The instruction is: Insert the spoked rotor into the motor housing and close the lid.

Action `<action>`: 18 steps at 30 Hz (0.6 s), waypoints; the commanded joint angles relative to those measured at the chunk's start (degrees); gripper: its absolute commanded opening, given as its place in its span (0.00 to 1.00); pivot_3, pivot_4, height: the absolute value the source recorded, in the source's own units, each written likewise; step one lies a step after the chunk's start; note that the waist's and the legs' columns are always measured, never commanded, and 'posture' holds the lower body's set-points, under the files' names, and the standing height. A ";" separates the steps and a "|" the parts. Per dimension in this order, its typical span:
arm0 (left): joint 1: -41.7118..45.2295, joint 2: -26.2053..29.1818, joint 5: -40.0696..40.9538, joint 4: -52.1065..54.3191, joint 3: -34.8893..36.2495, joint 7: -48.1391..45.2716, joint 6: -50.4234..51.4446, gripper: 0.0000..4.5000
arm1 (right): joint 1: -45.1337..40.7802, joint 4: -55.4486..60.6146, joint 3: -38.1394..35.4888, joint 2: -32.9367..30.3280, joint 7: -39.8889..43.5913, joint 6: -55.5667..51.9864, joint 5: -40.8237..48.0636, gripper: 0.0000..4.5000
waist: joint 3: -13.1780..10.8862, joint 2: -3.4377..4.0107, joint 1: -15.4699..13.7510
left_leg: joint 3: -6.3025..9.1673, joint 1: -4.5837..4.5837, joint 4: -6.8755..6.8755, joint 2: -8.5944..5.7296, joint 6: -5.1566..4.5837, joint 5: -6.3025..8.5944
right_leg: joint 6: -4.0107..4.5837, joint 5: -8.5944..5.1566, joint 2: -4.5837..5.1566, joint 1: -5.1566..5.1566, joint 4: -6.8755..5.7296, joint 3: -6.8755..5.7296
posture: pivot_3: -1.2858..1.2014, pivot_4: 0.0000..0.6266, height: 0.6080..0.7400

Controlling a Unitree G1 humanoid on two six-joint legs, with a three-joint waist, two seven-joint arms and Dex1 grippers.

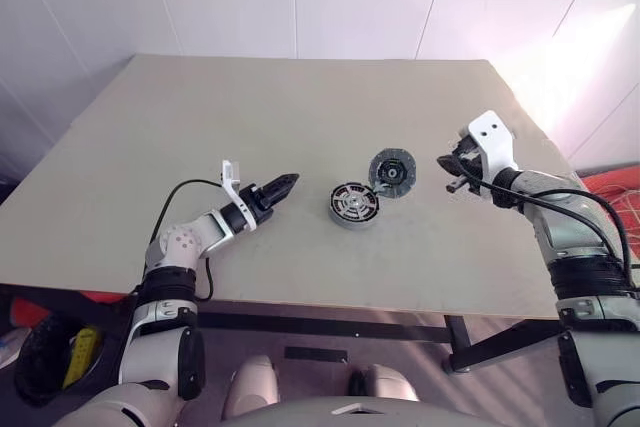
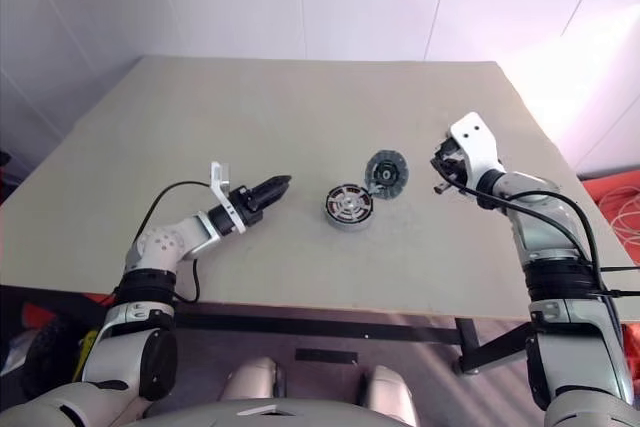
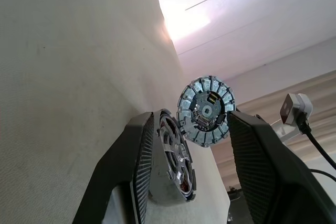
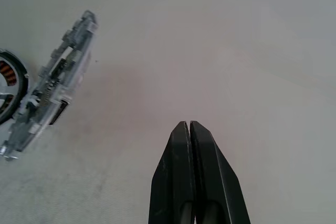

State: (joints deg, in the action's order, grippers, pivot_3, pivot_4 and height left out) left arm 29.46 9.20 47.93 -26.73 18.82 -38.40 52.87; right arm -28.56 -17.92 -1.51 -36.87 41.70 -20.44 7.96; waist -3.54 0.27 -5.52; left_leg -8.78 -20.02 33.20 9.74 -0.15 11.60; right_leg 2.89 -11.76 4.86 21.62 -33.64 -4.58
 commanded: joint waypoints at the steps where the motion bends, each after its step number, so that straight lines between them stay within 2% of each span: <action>1: 0.49 0.65 0.40 1.57 0.72 -0.52 -0.56 0.52 | -0.21 2.90 -0.25 1.17 1.28 -1.04 1.70 0.00 | 0.00 0.00 0.00 | 0.00 0.00 0.02 0.00 0.00 0.00 | 0.00 0.00 0.00 0.00 -0.02 0.00 | 0.52 0.00 1.00; 8: 0.15 1.05 0.40 2.00 0.51 -0.60 -0.13 0.52 | 0.76 9.79 0.88 4.28 2.34 -4.98 3.25 0.00 | 0.00 0.00 0.00 | 0.00 0.01 0.02 0.01 0.03 0.02 | 0.00 0.00 0.00 0.00 -0.04 0.00 | 0.52 0.00 1.00; 18: -0.10 1.08 0.30 2.36 0.22 -0.42 0.13 0.52 | 0.62 15.03 1.38 5.32 3.15 -7.45 4.33 0.00 | 0.00 0.00 0.01 | 0.00 0.02 0.02 0.02 0.06 0.02 | 0.00 0.00 0.00 0.00 -0.04 0.00 | 0.52 0.00 1.00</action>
State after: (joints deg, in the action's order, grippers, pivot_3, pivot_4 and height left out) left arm 29.06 9.76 47.93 -26.40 18.80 -38.41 53.02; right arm -26.68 -6.20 0.09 -31.74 44.31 -27.99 10.78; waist -3.54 0.27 -5.51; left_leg -8.78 -20.00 33.21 9.76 -0.09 11.62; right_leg 2.90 -11.76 4.85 21.62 -33.68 -4.57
